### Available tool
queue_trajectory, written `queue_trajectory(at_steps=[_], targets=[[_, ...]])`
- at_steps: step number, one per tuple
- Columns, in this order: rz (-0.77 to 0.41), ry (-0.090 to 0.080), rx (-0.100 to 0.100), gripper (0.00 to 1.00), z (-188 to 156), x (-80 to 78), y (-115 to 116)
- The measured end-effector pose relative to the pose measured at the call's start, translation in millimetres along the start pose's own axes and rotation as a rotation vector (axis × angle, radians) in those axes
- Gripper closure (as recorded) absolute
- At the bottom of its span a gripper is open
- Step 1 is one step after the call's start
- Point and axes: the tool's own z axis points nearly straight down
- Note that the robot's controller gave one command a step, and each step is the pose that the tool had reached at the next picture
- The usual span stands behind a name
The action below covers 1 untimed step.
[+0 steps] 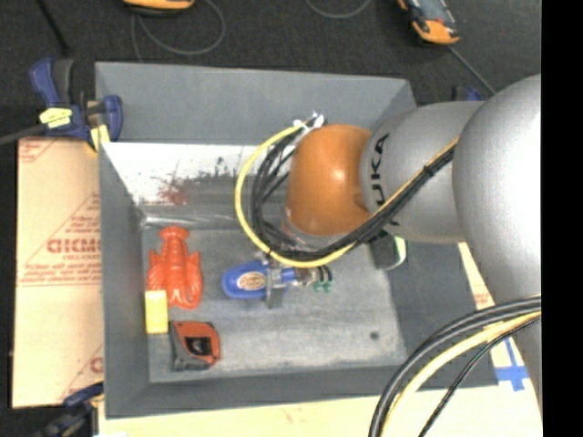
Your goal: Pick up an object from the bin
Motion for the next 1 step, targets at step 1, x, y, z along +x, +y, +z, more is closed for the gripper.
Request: queue_trajectory(at_steps=[1], targets=[[0.0,-0.001,0.0,1.0,-4.3,0.9,-0.1]])
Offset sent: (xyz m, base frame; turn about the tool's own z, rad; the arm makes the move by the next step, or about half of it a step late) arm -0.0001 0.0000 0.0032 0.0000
